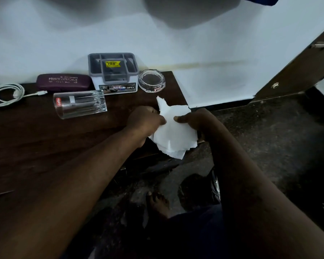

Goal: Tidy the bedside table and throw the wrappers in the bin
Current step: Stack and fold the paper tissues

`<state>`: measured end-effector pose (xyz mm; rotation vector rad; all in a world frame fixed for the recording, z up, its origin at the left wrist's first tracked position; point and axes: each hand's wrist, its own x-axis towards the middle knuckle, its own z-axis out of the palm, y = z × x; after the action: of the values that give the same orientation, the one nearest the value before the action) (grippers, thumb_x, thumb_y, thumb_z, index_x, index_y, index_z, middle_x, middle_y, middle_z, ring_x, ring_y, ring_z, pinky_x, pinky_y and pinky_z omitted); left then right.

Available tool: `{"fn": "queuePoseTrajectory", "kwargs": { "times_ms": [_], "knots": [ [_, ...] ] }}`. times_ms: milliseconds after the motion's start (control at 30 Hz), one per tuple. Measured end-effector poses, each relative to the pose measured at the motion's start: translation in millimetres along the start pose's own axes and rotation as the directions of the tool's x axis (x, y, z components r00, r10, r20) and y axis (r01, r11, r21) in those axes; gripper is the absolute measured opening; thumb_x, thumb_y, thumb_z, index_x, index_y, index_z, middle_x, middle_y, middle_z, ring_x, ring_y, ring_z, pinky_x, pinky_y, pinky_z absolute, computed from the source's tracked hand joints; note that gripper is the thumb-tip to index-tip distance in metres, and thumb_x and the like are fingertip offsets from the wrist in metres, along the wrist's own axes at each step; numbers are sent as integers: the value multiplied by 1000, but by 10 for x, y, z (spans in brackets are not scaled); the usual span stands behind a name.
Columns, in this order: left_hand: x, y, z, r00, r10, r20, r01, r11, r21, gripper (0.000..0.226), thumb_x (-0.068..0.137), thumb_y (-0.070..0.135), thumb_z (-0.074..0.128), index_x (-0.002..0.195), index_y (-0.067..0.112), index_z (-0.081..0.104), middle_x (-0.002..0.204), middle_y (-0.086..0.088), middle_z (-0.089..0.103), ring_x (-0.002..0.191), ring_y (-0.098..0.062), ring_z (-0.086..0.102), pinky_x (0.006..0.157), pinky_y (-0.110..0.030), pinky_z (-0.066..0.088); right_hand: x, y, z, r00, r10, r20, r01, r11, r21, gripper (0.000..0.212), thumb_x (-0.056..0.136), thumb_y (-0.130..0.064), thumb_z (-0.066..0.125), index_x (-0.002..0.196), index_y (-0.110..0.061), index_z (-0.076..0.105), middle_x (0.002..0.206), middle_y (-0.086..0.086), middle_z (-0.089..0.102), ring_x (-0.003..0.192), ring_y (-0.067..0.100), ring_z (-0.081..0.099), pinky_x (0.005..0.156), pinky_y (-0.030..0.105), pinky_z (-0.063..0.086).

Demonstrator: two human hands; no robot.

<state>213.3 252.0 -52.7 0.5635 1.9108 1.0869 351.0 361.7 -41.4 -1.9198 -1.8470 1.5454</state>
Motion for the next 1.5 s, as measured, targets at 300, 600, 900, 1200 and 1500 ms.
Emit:
{"fn": "queuePoseTrajectory", "kwargs": {
  "times_ms": [300,600,900,1200,1500],
  "knots": [
    [-14,1,-95,998,-50,28,55,971,-234,19,84,0,74,90,15,65,103,-15,75,94,-35,72,83,-50,61,-42,-74,79,993,13,121,-28,992,122,94,33,-39,95,118,-10,71,113,14,75,99,41,74,85,66,59],
    [8,208,-481,997,81,-8,-77,905,-419,23,82,-5,72,93,15,77,102,-10,79,101,-35,74,92,-55,59,-157,-188,99,929,-200,313,-31,798,602,47,91,-10,75,136,-5,64,129,16,72,118,37,70,99,55,57],
    [-24,161,-902,980,184,-71,-197,905,-376,22,81,14,85,100,22,78,103,3,81,96,-17,77,93,-44,61,-292,-515,435,937,-340,84,247,812,529,50,62,-4,94,108,-10,74,112,12,78,103,35,75,90,54,62],
    [-310,163,-1286,867,404,-291,-491,790,-366,30,85,9,79,113,21,75,107,8,80,104,-15,75,92,-38,60,-619,-842,773,701,-678,-223,710,631,311,41,72,-19,89,109,-21,71,107,-2,78,101,16,75,90,47,62],
    [-266,-313,-1358,902,390,-184,-423,884,-200,30,89,11,78,118,17,75,99,16,79,95,-1,74,75,-14,57,-425,-554,1036,799,-601,14,595,795,113,40,57,-32,89,90,-15,74,93,8,79,88,28,77,82,55,61]
  ]
}}
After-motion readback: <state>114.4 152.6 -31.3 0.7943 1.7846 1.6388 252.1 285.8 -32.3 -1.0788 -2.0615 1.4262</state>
